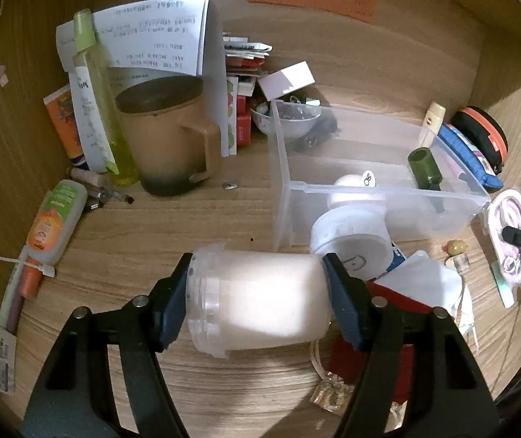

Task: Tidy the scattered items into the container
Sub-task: 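Grasp the white cup-shaped container with the left tool while the right tool grasps the bagged pink rope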

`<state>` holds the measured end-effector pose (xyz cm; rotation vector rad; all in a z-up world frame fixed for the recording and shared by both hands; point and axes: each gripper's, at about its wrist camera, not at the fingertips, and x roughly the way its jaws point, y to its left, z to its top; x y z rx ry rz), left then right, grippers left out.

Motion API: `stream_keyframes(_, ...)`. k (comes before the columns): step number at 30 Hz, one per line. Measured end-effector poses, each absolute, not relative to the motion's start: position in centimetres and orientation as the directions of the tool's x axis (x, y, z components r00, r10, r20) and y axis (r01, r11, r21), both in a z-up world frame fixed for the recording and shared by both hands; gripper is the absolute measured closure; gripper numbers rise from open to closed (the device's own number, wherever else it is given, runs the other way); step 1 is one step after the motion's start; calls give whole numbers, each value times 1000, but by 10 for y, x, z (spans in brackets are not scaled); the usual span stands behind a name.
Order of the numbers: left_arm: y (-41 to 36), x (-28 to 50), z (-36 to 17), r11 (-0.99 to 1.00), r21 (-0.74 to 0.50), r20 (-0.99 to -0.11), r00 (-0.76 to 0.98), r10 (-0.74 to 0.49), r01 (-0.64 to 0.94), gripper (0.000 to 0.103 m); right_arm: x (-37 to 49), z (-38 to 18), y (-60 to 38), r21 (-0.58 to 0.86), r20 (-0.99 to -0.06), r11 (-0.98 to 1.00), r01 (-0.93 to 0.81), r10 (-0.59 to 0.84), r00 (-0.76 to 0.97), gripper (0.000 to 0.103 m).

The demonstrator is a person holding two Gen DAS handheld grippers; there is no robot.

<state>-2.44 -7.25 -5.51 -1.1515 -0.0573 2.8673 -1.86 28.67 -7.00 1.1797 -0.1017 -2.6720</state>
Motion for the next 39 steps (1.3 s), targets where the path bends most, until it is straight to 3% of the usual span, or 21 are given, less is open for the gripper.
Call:
stream_keyframes(21, -58, -28, 3, -994, -84, -599, -793, 107, -71, 35, -21, -12, 278, 122, -598, -966, 230, -256, -759, 83)
stream_keyframes(39, -37, -72, 32, -986, -134, -559, -814, 159, -101, 35, -58, 8, 232, 89, -547, -939, 333, -325, -771, 83)
